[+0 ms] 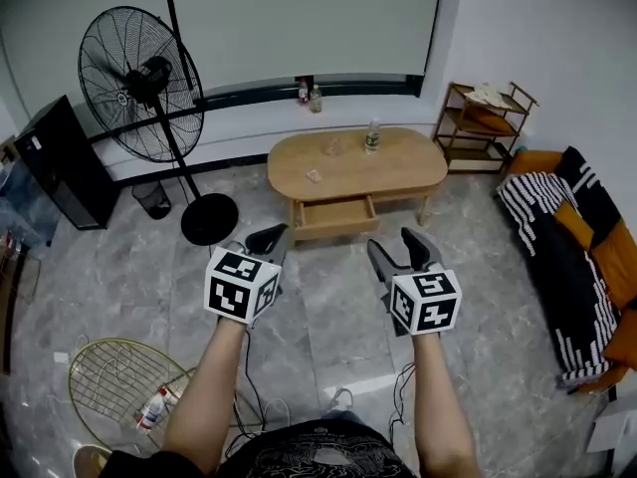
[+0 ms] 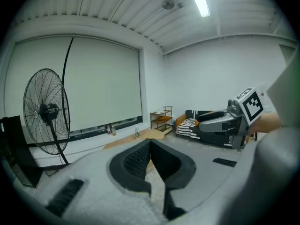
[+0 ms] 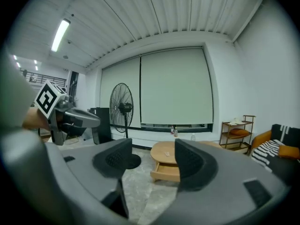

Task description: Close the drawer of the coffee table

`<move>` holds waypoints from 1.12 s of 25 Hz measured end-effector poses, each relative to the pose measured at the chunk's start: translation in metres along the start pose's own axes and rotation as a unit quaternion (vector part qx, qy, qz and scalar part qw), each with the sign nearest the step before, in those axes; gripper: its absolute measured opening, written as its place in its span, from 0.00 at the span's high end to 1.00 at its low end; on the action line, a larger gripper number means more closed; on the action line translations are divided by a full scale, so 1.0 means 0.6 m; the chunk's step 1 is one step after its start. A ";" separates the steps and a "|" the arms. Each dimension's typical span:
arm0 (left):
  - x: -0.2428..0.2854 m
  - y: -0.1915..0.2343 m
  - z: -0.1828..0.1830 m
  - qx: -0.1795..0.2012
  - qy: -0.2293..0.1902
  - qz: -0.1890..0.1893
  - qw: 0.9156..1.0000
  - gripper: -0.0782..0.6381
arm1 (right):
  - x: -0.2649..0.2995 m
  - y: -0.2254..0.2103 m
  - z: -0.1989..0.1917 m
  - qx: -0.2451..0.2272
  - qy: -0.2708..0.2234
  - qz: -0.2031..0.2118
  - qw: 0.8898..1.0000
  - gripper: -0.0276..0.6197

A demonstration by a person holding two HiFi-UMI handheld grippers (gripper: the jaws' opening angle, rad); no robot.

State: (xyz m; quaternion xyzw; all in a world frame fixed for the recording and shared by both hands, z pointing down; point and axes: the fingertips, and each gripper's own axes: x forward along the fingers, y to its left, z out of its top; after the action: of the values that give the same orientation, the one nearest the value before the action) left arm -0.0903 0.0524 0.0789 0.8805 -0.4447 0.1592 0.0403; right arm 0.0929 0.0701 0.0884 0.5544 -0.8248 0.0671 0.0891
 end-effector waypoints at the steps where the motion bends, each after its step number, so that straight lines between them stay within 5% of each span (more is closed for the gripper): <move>1: 0.010 -0.001 0.000 -0.002 0.003 0.005 1.000 0.89 | 0.008 -0.010 -0.002 0.001 0.002 0.006 1.000 0.51; 16: 0.091 0.006 0.012 -0.009 0.024 0.060 0.998 0.89 | 0.091 -0.091 -0.008 0.001 0.012 0.064 0.998 0.47; 28: 0.179 0.072 0.022 -0.014 0.021 0.058 0.998 0.89 | 0.195 -0.115 0.004 -0.009 0.015 0.075 0.997 0.44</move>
State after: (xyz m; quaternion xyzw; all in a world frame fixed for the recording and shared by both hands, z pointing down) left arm -0.0616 -0.0591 0.0975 0.8489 -0.4966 0.1733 0.0527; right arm 0.1135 -0.0617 0.1129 0.4893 -0.8631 0.0743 0.1008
